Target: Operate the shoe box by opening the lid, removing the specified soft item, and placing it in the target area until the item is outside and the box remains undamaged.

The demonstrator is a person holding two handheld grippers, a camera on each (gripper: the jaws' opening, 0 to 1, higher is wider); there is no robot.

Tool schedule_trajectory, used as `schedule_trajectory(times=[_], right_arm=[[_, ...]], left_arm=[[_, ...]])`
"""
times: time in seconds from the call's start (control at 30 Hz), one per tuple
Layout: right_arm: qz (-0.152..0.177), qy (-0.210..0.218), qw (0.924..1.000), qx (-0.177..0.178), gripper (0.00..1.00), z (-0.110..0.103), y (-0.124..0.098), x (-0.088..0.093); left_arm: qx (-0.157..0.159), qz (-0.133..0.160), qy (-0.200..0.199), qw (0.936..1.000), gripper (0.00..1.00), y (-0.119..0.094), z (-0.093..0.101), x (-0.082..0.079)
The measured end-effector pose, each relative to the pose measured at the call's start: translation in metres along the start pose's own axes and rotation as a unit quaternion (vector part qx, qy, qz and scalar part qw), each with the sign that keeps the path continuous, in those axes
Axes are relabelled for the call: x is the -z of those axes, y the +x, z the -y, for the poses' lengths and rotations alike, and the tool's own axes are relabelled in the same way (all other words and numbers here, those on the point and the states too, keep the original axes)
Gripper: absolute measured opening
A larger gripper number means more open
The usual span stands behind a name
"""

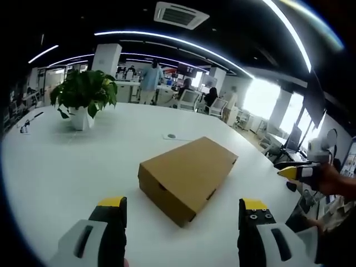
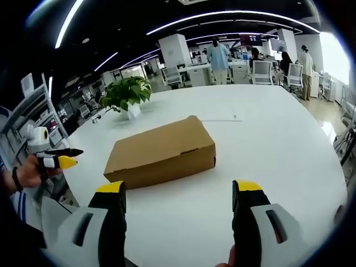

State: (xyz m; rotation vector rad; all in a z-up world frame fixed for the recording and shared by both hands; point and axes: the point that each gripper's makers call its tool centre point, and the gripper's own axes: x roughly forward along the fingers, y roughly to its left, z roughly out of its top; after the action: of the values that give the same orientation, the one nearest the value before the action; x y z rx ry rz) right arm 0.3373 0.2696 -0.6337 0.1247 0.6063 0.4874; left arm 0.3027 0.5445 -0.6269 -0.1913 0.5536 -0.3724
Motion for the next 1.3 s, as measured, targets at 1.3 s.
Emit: schedule_trajectory(times=[1.3], right_arm=[[-0.067, 0.01, 0.9966, -0.046, 0.7, 0.027, 0.145, -0.009]], left_arm=[[0.01, -0.056, -0.014, 0.9983, 0.75, 0.1, 0.002, 0.039]])
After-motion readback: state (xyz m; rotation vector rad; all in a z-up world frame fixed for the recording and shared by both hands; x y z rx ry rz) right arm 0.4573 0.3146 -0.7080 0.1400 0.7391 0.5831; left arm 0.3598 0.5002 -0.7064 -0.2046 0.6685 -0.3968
